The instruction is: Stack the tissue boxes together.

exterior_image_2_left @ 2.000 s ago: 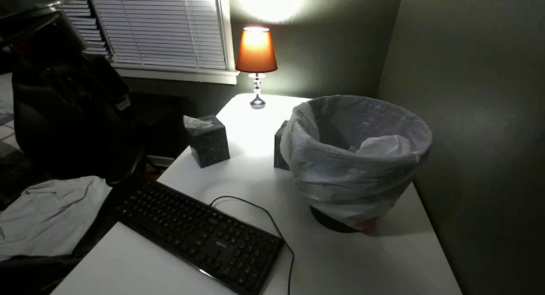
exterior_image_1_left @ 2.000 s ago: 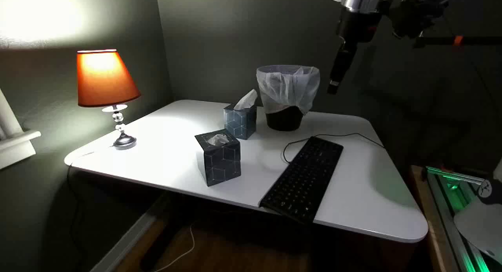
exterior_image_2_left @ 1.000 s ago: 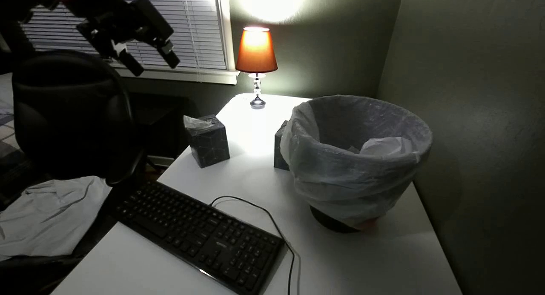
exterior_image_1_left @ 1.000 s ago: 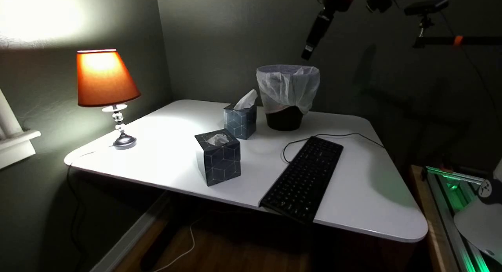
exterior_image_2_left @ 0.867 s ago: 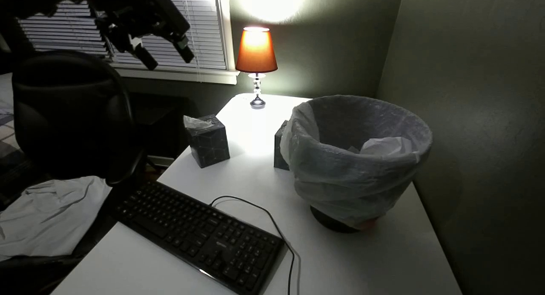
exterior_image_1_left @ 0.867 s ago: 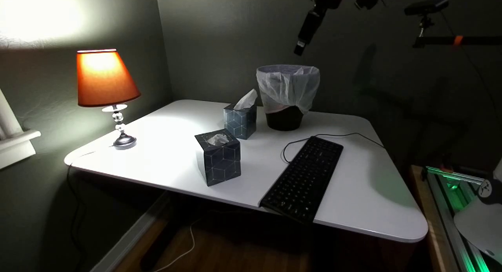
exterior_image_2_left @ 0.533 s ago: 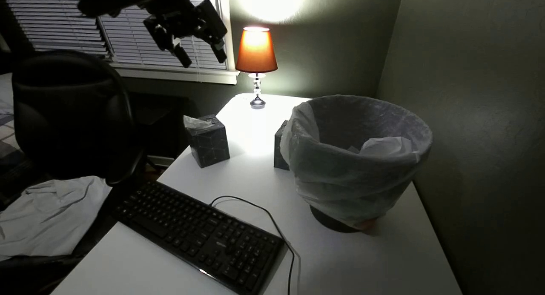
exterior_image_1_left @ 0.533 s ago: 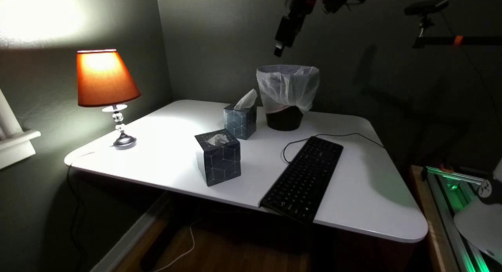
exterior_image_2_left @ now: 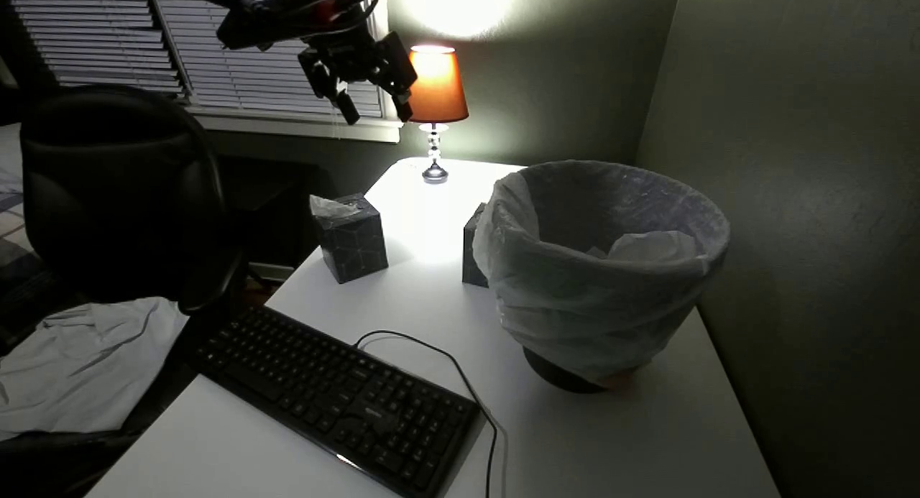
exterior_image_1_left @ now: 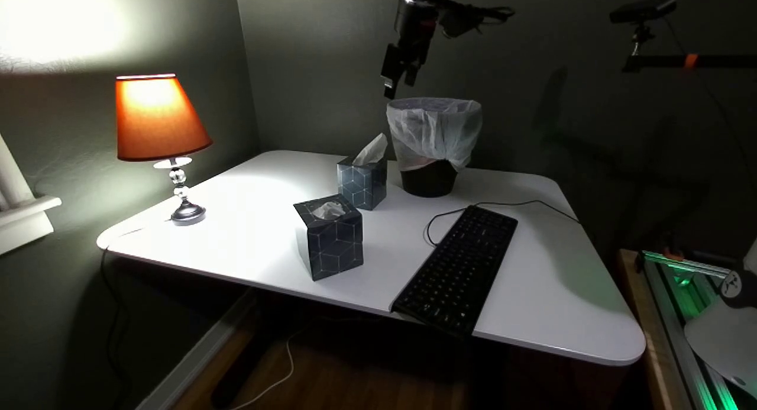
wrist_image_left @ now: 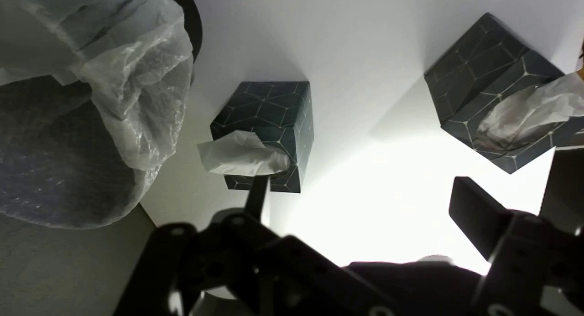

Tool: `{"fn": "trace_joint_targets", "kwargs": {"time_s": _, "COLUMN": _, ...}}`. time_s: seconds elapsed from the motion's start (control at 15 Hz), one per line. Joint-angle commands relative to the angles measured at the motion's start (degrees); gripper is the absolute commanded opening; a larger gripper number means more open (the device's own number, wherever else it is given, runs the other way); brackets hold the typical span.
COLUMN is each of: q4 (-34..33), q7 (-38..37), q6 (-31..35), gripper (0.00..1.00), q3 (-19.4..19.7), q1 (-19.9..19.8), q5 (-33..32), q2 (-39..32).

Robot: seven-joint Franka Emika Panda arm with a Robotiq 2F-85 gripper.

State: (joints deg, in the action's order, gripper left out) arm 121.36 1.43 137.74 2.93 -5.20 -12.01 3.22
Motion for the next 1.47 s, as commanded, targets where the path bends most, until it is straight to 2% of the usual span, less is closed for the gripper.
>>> {"fn": "trace_joint_targets", "kwargs": {"time_s": 0.0, "q4": -0.1, "q7": 0.1, "q6": -0.1, "gripper": 1.00, "q3": 0.3, "q1": 0.3, "q5": 0.1, "q2": 0.0}}
{"fn": "trace_joint_targets", "kwargs": {"time_s": 0.4, "q4": -8.8, "q7": -3.7, "q6": -0.2, "gripper": 1.00, "q3": 2.2, "q1": -0.8, "q5": 2.5, "q2": -8.8}}
{"fn": "trace_joint_targets", "kwargs": {"time_s": 0.93, "q4": -23.7, "q7": -3.0, "q6": -4.9, "gripper": 1.00, "q3": 3.5, "q1": -0.7, "q5": 2.9, "q2": -24.8}}
{"fn": "trace_joint_targets", "kwargs": {"time_s": 1.4, "q4": -34.2, "q7": -2.1, "q6": -5.3, "gripper": 1.00, "q3": 3.2, "q1": -0.7, "q5": 3.1, "q2": -35.9}}
